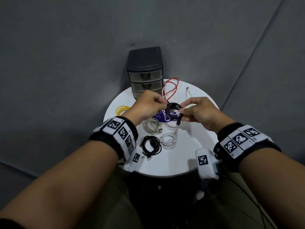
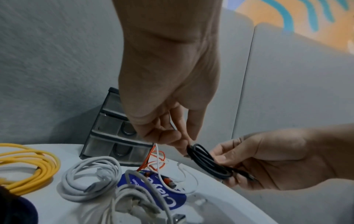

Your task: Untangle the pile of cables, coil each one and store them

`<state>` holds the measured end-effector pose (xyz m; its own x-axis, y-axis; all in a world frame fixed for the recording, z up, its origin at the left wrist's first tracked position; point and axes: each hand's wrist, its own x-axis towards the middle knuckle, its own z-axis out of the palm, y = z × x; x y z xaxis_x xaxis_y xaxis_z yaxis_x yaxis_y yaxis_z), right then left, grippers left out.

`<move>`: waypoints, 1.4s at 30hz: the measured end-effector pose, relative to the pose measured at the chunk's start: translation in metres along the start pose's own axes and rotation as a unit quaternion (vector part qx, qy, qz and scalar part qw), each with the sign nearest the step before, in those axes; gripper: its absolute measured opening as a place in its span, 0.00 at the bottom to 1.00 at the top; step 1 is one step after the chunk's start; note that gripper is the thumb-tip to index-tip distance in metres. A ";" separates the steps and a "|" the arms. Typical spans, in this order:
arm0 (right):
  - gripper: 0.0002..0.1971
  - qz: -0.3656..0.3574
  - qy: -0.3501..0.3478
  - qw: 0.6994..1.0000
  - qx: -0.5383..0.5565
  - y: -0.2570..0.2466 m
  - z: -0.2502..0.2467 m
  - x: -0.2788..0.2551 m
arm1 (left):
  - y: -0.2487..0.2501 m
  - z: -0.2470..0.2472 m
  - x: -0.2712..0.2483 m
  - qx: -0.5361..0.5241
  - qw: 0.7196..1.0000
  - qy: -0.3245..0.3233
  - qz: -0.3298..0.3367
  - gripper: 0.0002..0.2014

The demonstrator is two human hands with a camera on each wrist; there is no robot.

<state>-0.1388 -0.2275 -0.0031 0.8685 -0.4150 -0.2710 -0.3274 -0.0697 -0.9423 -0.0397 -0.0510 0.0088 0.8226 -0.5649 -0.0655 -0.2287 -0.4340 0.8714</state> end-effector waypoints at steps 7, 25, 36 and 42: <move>0.05 0.055 -0.050 0.989 -0.126 0.014 -0.009 0.032 | 0.001 0.006 0.026 0.110 0.984 -0.118 -0.074 0.07; 0.24 -0.093 -0.062 0.787 -0.606 0.012 -0.012 0.094 | 0.005 0.007 0.085 0.151 0.967 -0.166 -0.124 0.15; 0.06 -0.106 -0.111 0.726 -0.670 0.004 -0.013 0.115 | 0.007 0.003 0.092 0.102 0.979 -0.153 -0.092 0.15; 0.03 -0.096 -0.136 0.743 -0.648 0.004 -0.011 0.122 | 0.004 0.000 0.090 0.089 0.982 -0.145 -0.078 0.18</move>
<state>-0.0380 -0.2880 -0.0377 0.9306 -0.0975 -0.3527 -0.1174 -0.9925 -0.0353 0.0337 -0.1038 0.0068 0.6773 -0.6469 -0.3504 -0.2196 -0.6323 0.7429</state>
